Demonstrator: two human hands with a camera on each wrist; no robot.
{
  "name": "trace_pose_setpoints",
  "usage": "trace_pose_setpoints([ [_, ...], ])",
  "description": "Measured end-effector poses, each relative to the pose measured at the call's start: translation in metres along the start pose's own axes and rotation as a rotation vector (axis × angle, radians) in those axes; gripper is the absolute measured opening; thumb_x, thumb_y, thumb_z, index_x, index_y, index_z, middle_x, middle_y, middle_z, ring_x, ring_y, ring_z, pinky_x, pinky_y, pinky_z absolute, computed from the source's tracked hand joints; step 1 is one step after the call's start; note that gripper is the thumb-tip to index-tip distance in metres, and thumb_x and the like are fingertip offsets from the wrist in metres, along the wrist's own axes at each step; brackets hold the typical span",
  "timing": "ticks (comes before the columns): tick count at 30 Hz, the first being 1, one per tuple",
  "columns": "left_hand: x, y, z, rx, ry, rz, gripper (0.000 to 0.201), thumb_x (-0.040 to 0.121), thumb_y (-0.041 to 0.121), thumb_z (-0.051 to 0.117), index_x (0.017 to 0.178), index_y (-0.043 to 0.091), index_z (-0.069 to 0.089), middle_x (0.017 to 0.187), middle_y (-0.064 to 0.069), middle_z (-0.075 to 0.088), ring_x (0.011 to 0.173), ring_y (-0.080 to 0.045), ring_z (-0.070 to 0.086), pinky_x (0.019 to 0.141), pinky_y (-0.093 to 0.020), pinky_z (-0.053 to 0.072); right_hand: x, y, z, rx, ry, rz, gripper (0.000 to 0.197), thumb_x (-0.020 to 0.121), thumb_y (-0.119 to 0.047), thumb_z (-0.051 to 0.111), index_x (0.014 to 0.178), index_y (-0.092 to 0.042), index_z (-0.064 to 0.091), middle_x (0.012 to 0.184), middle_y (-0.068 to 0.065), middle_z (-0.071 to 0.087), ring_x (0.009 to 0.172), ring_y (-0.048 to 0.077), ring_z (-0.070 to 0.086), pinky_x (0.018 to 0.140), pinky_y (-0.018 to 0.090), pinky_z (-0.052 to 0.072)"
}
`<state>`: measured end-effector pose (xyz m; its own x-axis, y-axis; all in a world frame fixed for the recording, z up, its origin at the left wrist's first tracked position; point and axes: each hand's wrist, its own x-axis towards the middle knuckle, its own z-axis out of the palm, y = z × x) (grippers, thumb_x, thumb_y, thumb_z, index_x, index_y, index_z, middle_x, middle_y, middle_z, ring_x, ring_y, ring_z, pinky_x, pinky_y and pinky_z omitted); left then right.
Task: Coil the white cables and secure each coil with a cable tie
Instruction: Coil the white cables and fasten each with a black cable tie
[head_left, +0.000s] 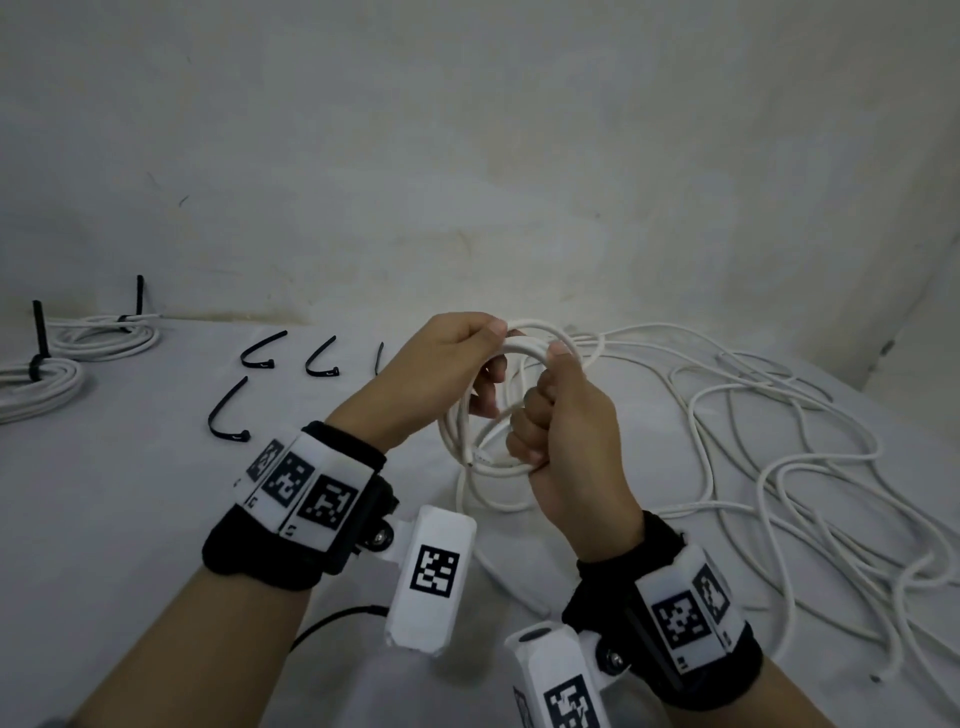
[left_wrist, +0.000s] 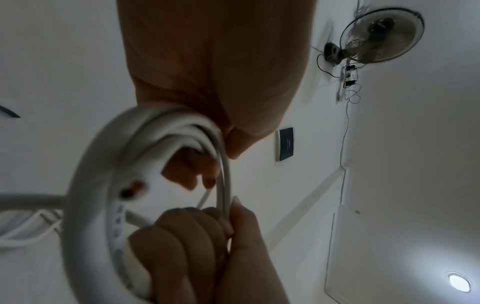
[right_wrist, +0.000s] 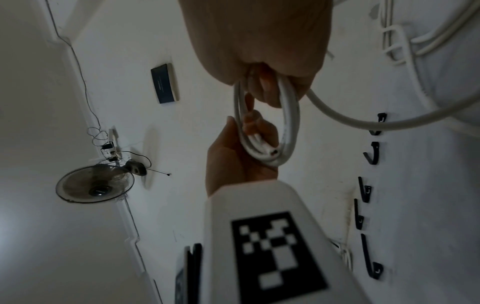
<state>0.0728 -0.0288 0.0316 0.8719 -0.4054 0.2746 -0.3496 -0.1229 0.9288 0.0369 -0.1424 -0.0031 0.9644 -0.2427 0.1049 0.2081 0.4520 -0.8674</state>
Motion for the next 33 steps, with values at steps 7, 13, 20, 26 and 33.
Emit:
trace_pose_setpoints([
  [7,0.000,-0.005,-0.003,-0.008,0.019,0.005,0.034,0.099,0.027,0.044,0.093,-0.002,0.061,0.046,0.009,0.028,0.041,-0.007,0.022,0.039,-0.018,0.021,-0.002,0.004,0.000,-0.332,-0.013,-0.190,0.043,0.099,-0.032,0.046,0.062,-0.011,0.046,0.042,-0.005,0.036,0.037,0.011,0.038,0.042,0.024,0.037],
  [13,0.000,-0.003,-0.004,0.032,0.055,0.049,0.030,0.099,0.027,0.045,0.079,0.011,0.062,0.052,0.001,0.025,0.043,-0.011,0.019,0.039,-0.018,0.020,0.015,-0.010,-0.026,-0.784,0.181,-0.728,0.016,0.088,-0.033,0.066,0.086,-0.018,0.062,0.082,-0.004,0.056,0.069,0.004,0.050,0.064,0.009,0.038],
  [20,-0.002,-0.002,-0.003,0.034,0.016,0.045,0.031,0.099,0.025,0.044,0.078,0.011,0.060,0.054,-0.001,0.023,0.046,-0.013,0.016,0.040,-0.018,0.019,0.037,-0.009,-0.051,-0.659,0.197,-0.430,0.021,0.084,-0.014,0.071,0.101,-0.018,0.061,0.100,0.005,0.061,0.081,0.014,0.063,0.071,0.016,0.052],
  [26,-0.001,-0.003,-0.010,-0.014,0.068,0.079,0.033,0.100,0.023,0.042,0.073,0.014,0.059,0.053,0.000,0.025,0.043,-0.010,0.018,0.039,-0.016,0.020,0.051,-0.016,-0.068,-0.605,0.172,-0.362,0.028,0.075,0.007,0.064,0.084,-0.018,0.070,0.082,0.007,0.068,0.077,0.018,0.063,0.081,0.042,0.054],
  [33,0.002,-0.006,-0.018,-0.095,0.184,0.133,0.033,0.101,0.023,0.040,0.074,0.014,0.057,0.046,0.011,0.029,0.038,-0.003,0.022,0.037,-0.012,0.023,0.069,-0.036,-0.126,-0.933,0.423,-0.399,0.025,0.075,0.007,0.065,0.081,-0.017,0.068,0.084,0.010,0.070,0.068,0.013,0.059,0.075,0.029,0.048],
])
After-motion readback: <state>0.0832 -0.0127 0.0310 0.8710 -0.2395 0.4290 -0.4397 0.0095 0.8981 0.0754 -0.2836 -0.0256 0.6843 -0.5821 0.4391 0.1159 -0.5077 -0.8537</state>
